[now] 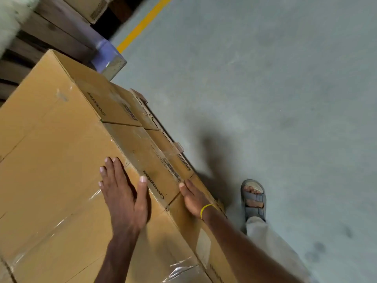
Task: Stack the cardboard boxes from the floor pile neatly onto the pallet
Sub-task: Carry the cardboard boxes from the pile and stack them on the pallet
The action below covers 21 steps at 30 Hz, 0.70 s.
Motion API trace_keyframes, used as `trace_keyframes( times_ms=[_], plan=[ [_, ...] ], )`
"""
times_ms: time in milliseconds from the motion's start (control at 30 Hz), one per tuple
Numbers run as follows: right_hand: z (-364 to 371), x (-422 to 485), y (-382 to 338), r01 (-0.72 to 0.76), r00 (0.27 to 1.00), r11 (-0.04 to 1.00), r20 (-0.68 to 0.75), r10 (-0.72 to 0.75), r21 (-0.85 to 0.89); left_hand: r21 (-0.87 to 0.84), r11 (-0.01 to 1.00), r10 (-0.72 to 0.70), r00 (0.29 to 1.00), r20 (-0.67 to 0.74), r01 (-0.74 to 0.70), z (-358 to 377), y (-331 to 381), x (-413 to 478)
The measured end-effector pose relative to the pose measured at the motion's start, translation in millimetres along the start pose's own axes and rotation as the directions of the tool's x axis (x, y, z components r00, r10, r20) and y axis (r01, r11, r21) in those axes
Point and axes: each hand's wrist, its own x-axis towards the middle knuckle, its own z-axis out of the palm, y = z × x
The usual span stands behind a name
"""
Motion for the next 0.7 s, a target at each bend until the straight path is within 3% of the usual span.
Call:
trace_keyframes(
  times_ms=[133, 333, 700],
  plan=[
    [-4, 10, 36, -0.090, 0.996, 0.996, 0.007, 0.090, 0.003, -0.007, 1.000, 0.029, 0.999, 0.014, -0.029, 10, 10, -40],
    [8, 23, 54, -0.091, 0.996, 0.993, -0.016, 0.093, 0.070, 0.180, 0.981, 0.077, 0.997, 0.011, -0.077, 31, 6, -65],
    [18, 27, 56, -0.026, 0.998, 0.998, -0.048, 0.030, 0.064, 0.180, 0.980, 0.103, 0.992, -0.066, -0.090, 36, 5, -64]
  ],
)
